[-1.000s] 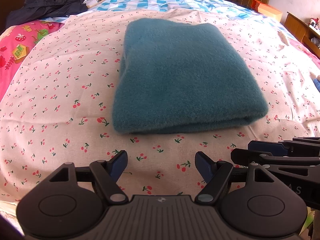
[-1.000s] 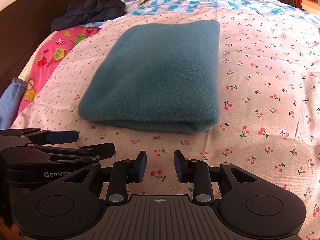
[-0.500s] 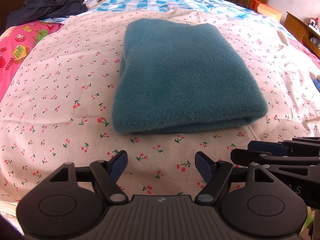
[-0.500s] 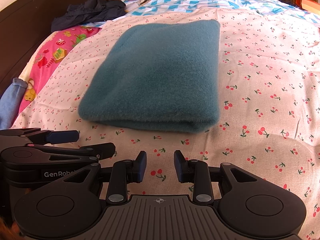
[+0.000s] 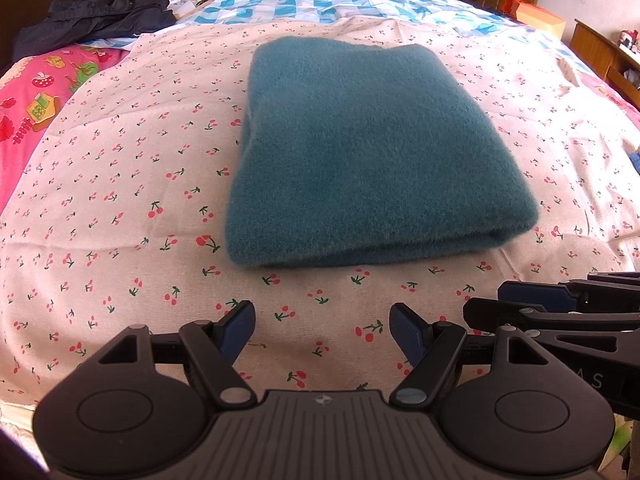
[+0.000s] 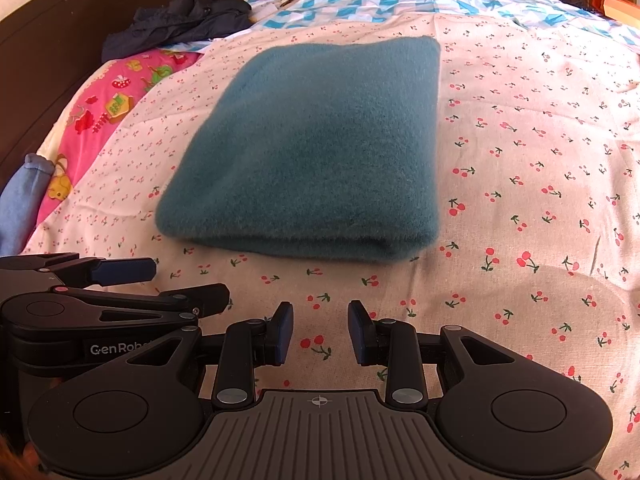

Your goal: Fold small clothes

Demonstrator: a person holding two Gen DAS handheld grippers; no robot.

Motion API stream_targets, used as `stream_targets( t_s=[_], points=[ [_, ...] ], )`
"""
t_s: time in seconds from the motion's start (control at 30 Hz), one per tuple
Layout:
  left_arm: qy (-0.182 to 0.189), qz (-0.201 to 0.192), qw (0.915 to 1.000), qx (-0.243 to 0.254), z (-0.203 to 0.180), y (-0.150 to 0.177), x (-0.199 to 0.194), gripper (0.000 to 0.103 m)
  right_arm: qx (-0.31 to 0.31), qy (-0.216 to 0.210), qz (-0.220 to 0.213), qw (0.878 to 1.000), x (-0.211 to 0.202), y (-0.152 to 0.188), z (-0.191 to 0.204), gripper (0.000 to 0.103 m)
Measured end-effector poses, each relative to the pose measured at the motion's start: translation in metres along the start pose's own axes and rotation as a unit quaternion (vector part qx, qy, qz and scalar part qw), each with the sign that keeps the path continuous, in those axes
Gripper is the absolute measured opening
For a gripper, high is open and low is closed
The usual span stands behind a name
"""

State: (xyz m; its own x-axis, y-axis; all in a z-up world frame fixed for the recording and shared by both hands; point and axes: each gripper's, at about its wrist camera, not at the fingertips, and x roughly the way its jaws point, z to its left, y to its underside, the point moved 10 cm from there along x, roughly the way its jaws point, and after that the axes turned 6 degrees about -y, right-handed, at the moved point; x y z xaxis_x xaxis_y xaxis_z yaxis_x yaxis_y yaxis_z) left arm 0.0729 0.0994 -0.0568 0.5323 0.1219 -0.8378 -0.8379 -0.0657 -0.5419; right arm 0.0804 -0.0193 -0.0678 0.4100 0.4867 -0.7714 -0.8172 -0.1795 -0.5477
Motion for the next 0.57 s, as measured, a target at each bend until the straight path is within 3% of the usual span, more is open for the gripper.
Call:
stream_targets(
  t_s=[0.57],
  points=[
    [0.001,0.002,1.0000,-0.004,0.0003,0.0005,0.0001,0.077,-0.001,0.000,0.002,1.000,0.0008,-0.0005,-0.0004,0.030]
  ],
)
